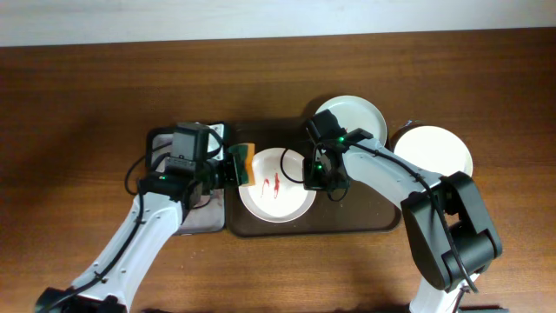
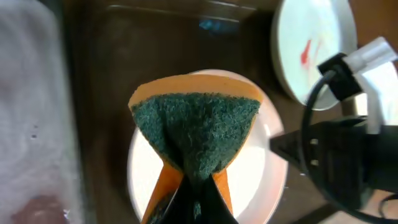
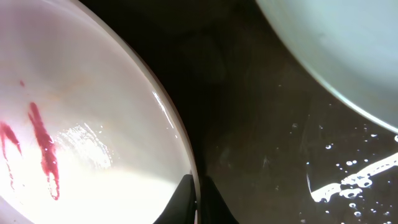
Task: Clean dirty plates on tray and stack at the side
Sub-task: 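Carry the sponge with the left gripper onto the held white plate, then scrub the white plate with the sponge while the right gripper holds it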
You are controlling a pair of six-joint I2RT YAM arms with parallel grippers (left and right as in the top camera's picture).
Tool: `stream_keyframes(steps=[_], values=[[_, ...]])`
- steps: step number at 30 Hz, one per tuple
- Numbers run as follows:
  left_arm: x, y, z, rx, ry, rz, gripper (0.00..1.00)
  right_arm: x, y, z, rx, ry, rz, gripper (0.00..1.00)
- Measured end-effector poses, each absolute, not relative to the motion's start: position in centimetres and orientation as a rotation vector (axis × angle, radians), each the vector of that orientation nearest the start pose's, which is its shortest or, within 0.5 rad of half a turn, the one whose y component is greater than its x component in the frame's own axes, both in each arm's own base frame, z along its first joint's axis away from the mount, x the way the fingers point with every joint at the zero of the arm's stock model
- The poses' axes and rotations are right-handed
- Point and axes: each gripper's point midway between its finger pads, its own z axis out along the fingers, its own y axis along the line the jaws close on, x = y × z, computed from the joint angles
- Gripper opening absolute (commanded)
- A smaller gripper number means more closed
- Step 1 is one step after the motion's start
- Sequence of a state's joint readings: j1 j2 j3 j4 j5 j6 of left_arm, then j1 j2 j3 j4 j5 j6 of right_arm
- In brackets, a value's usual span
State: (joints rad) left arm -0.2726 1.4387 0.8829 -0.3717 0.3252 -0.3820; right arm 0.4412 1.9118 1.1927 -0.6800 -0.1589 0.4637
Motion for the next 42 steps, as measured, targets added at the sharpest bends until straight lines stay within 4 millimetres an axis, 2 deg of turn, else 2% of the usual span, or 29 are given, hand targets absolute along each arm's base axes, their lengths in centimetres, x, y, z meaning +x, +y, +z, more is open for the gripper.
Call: stream_keyframes(steps=[6,10,16,21,27,32,36,42], values=[[33.2,-19.5,7.5,-0.037,2.646,-0.783,0.00,32.6,18.4,0.6,0.015,3.039,0.332,0.04],[32.9,-22.3,5.8,-0.060,2.679,-0.934,0.00,32.6,18.4,0.6,0.013,3.039,0.332,0.04],[32.2,-23.3,3.6,-0.104,2.747,-1.027,0.00,32.6,18.4,0.6,0.013,3.039,0.332,0.04],[32.5,-23.7,2.5,-0.107,2.756,-1.054,0.00,32.6,18.4,0.6,0.013,3.039,0.332,0.04],[32.6,-22.2,1.4,-0.180,2.804,-0.947,0.00,32.6,18.4,0.6,0.014,3.041,0.331,0.04],[32.5,-19.1,1.1,-0.262,2.851,-0.807,0.00,32.6,18.4,0.6,0.014,3.042,0.331,0.04],[32.5,-16.9,2.2,-0.226,2.839,-0.654,0.00,32.6,18.4,0.6,0.014,3.042,0.331,0.04],[33.6,-16.2,5.7,-0.095,2.721,-0.592,0.00,32.5,18.4,0.6,0.015,3.045,0.329,0.04]])
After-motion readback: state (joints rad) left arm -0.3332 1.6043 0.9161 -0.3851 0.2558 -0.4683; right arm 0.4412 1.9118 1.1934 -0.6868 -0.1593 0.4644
